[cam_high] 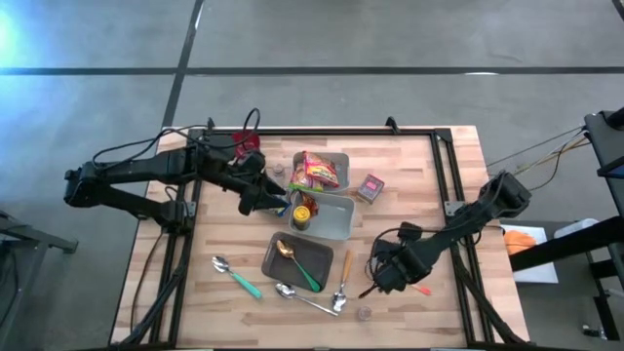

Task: Pick & Place Food Item
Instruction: Put the blue spoon into the black bin

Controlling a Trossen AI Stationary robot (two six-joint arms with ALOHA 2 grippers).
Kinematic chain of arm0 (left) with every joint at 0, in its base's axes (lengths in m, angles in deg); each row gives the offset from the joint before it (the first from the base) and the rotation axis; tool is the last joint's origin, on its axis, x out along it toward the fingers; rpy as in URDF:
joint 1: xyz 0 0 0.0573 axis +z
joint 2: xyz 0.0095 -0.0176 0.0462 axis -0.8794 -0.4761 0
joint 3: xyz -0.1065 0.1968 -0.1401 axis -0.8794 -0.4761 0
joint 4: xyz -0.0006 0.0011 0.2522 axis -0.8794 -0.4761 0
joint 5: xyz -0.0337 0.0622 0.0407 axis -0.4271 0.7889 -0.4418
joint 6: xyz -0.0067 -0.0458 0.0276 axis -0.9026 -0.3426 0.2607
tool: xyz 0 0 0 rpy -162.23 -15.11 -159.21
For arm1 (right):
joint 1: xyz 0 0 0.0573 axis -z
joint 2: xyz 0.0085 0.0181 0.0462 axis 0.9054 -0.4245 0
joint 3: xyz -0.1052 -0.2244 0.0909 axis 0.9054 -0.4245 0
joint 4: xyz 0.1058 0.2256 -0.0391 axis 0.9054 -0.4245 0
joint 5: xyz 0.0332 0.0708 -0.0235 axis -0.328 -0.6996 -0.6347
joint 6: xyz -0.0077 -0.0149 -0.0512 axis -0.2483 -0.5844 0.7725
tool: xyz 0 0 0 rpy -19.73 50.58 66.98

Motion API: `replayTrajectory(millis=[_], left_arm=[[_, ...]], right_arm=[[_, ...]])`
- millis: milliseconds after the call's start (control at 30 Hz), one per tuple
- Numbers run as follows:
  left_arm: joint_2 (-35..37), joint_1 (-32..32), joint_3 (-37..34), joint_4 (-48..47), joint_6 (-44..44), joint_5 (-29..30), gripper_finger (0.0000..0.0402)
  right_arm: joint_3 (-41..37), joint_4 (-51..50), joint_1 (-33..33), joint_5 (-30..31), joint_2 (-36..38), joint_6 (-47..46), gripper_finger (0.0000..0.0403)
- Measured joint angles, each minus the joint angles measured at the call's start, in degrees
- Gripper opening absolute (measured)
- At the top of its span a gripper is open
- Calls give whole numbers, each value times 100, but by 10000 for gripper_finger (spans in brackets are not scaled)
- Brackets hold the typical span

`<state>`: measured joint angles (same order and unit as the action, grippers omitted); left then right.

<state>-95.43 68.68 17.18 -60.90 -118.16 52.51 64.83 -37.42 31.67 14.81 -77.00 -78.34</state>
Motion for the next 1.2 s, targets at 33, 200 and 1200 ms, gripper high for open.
replayTrajectory(millis=[33,200,1200], left_arm=[[0,-2,0,0,8,0,323],[0,-2,-2,0,10,0,323],[0,-7,-4,17,-189,-61,324]], right_arm=[[67,-72,0,2,-80,89,389],[230,-120,2,2,-375,433,389],[-1180,1129,415,-701,-155,220,360]])
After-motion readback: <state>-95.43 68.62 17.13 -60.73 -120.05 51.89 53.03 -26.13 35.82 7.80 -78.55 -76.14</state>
